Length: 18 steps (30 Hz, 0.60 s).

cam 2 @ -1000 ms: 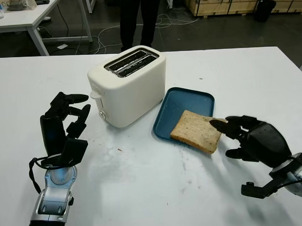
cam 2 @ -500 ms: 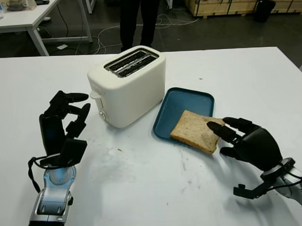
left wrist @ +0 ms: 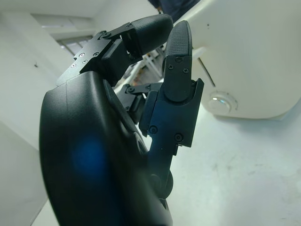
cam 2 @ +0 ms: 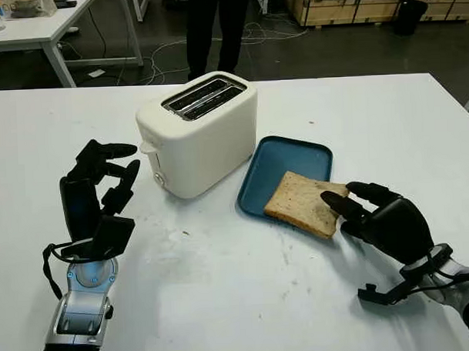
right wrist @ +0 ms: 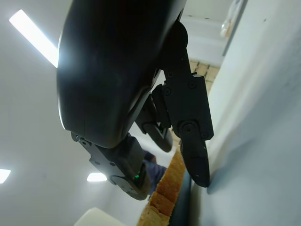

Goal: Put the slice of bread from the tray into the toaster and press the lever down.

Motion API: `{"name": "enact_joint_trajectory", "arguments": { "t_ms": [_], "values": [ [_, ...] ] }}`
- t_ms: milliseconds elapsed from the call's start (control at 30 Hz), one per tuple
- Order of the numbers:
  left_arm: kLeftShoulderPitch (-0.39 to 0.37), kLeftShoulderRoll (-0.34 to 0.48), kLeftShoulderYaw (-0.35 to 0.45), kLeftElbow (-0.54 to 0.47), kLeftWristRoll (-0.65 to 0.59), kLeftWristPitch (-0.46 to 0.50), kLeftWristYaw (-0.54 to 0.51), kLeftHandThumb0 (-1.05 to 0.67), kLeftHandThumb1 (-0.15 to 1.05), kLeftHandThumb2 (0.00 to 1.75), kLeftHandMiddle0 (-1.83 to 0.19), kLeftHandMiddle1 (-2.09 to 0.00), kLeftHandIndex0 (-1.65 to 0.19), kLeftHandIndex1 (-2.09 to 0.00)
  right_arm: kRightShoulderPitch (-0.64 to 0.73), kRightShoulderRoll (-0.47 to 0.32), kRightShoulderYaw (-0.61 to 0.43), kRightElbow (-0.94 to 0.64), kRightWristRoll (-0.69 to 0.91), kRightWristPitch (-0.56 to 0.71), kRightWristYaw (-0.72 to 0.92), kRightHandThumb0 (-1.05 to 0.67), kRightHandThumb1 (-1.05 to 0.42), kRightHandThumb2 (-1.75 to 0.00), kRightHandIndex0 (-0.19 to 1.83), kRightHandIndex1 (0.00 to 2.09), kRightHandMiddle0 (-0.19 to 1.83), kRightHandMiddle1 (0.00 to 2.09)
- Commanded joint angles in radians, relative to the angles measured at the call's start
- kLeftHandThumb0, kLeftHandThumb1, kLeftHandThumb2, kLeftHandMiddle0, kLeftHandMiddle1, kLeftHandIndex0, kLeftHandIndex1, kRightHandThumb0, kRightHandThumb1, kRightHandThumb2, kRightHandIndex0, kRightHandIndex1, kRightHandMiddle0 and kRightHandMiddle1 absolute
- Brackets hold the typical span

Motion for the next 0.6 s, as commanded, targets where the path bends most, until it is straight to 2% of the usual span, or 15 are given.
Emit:
{"name": "enact_joint_trajectory", "arguments": {
  "t_ms": [0,567],
  "values": [
    [0.005,0.001,-0.002,-0.012,-0.001,-0.017,0.001,-0.46,0.92,0.23,-0.63,-1.48,-0.61,-1.02,-0.012,0.031,0.035,0.030,-0.029,0.041,-0.008,-0.37,-0.85,-0.01,0.75,0.08,0.61,0.03],
    [0.013,-0.007,-0.004,-0.027,0.002,-0.008,0.001,-0.47,0.92,0.23,-0.63,-1.48,-0.61,-1.02,-0.140,0.067,0.151,0.079,-0.030,0.027,-0.013,-0.38,-0.85,0.00,0.76,0.07,0.64,0.01]
  ]
}}
